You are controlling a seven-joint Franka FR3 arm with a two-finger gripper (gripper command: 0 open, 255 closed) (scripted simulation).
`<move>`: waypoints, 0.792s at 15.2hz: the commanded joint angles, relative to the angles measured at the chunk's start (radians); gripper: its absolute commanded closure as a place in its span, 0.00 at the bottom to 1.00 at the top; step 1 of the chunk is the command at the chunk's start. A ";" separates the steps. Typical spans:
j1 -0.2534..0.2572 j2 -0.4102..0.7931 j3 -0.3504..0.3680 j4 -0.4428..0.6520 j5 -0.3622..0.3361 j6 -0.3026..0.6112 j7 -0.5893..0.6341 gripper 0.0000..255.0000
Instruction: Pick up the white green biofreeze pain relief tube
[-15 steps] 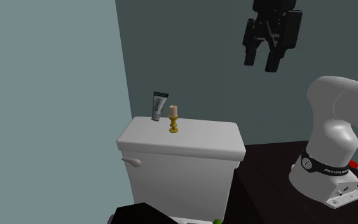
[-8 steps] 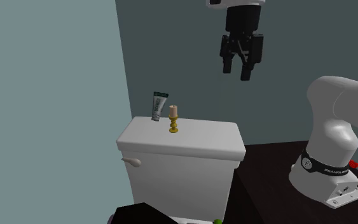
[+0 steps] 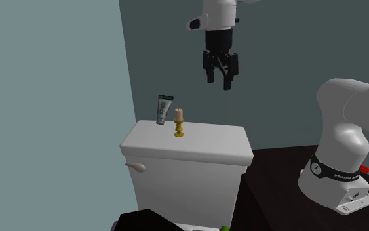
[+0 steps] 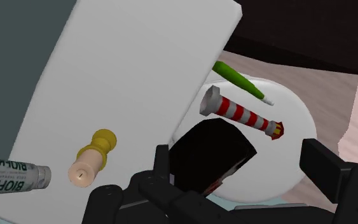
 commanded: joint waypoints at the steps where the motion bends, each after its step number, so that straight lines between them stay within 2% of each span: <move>1: 0.003 0.068 -0.036 0.036 -0.016 0.020 -0.080 0.00; 6: 0.006 0.257 -0.114 0.141 -0.028 0.074 -0.272 0.00; 12: -0.011 0.509 -0.170 0.308 0.003 0.124 -0.501 0.00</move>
